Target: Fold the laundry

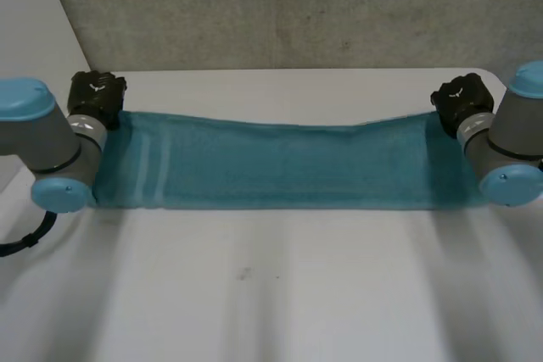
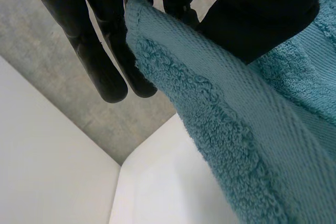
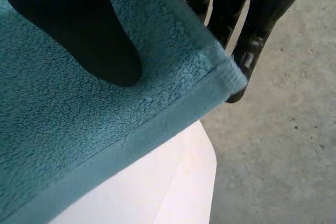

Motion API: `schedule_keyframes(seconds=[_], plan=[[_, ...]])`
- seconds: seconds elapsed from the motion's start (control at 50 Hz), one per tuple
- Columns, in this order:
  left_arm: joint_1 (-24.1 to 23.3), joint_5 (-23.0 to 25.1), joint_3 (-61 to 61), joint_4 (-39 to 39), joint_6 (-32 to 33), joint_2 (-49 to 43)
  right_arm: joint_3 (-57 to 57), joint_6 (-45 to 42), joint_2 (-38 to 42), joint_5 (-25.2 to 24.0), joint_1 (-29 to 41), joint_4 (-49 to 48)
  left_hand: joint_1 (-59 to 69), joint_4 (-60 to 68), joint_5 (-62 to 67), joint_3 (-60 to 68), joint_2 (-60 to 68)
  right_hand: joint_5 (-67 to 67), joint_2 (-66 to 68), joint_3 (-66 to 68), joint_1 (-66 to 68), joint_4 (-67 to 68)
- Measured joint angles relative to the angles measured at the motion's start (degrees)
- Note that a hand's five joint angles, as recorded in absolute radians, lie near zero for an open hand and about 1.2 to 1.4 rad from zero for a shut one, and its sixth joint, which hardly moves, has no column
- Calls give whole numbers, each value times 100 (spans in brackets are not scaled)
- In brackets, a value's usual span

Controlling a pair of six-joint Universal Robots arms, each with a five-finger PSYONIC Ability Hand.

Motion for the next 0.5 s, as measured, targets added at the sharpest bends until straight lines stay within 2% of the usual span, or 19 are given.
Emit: schedule_keyframes(seconds=[0.04, 0.08, 0.1, 0.12, 0.14, 0.16, 0.18, 0.3, 0.34, 0.5], plan=[[-38, 13, 89, 105, 43, -124, -127, 5, 122, 52, 29, -24, -81, -126, -93, -166, -172, -882, -951, -944, -941, -988], [-80, 30, 128, 244, 68, -219, -222, 14, 224, 114, 61, -41, -1538, -1478, -1413, -1595, -1629, -2694, -2981, -2821, -2728, -2858], [-107, 41, 131, 331, 77, -259, -244, 19, 247, 139, 74, -47, -1876, -1771, -1708, -1742, -1920, -3829, -4120, -3951, -3659, -3987], [-126, 49, 122, 396, 80, -282, -288, 32, 290, 213, 111, -66, -3154, -2834, -2791, -2780, -2982, -4238, -4515, -4371, -3918, -4405], [-126, 49, 122, 396, 80, -282, -288, 32, 290, 213, 111, -66, -3154, -2834, -2791, -2780, -2982, -4238, -4515, -4371, -3918, -4405], [-183, 73, 61, 562, 85, -300, -307, 72, 329, 335, 162, -114, -4873, -4922, -4847, -4933, -4941, -4803, -5030, -4967, -4234, -5005], [-210, 83, 14, 633, 85, -294, -300, 107, 334, 388, 183, -148, -4958, -5058, -4957, -5042, -5070, -5192, -5406, -5471, -4386, -5423], [-309, 109, -269, 845, 102, -105, -56, 530, 88, 529, 228, -307, -5739, -5860, -5696, -5845, -5860, -5193, -5406, -5473, -4386, -5423], [-359, 96, -517, 886, 125, 160, 319, 1007, -428, 532, 212, -366, -5825, -5950, -5751, -5945, -5954, -5193, -5406, -5473, -4386, -5423], [-397, 59, -1574, 839, 112, 1264, 1569, 1859, -1844, 430, 142, -254, -5882, -6007, -5776, -6010, -6016, -5193, -5406, -5473, -4386, -5423]])
